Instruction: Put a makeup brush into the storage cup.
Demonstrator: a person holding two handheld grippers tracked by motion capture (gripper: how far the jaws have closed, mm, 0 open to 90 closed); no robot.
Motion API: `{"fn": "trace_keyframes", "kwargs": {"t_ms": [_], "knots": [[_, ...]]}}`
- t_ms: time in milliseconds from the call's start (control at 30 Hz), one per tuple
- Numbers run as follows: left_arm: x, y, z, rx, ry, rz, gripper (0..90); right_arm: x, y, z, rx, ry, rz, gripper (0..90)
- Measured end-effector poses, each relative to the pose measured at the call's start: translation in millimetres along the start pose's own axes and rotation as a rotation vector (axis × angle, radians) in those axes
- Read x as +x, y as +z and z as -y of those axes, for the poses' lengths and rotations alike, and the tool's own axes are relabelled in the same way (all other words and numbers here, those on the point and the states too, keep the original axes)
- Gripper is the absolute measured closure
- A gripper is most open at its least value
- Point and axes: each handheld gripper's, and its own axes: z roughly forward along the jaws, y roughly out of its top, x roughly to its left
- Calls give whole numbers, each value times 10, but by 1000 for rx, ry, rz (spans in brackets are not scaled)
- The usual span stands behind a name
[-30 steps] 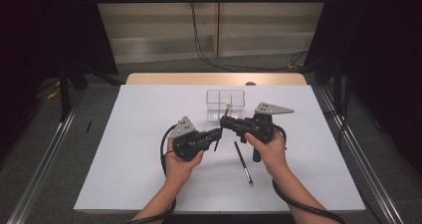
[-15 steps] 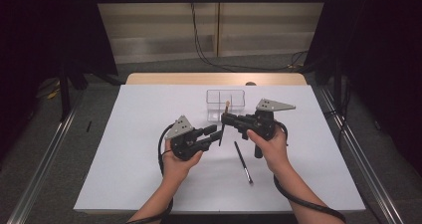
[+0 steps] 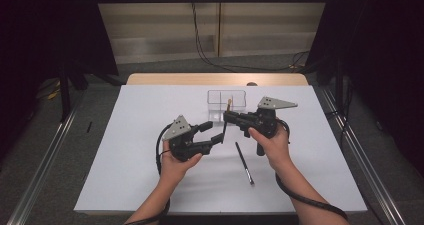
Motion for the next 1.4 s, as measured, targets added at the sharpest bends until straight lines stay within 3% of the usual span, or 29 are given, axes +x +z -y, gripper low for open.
{"fn": "trace_keyframes", "kwargs": {"t_ms": [367,533,600,833,1067,1133,1300,1400], "knots": [[71,-64,-14,-26,7,-6,116,-33,49,-25,8,-11,4,839],[93,-91,-3,-29,30,-57,35,-47,49,-41,7,-15,10,839],[101,-96,-3,-27,33,-58,12,-53,47,-47,11,-21,12,839],[135,-173,-8,-30,43,-75,0,-102,16,-98,3,-33,31,839],[191,-256,-6,-69,-8,-67,0,-137,27,-129,4,-43,41,839],[195,-270,-12,-74,8,-71,0,-154,31,-139,-1,-41,44,839],[204,-320,-8,-80,21,-45,0,-181,29,-139,-5,-37,53,839],[220,-368,-2,-76,51,-22,0,-205,19,-144,-4,-41,61,839]]}}
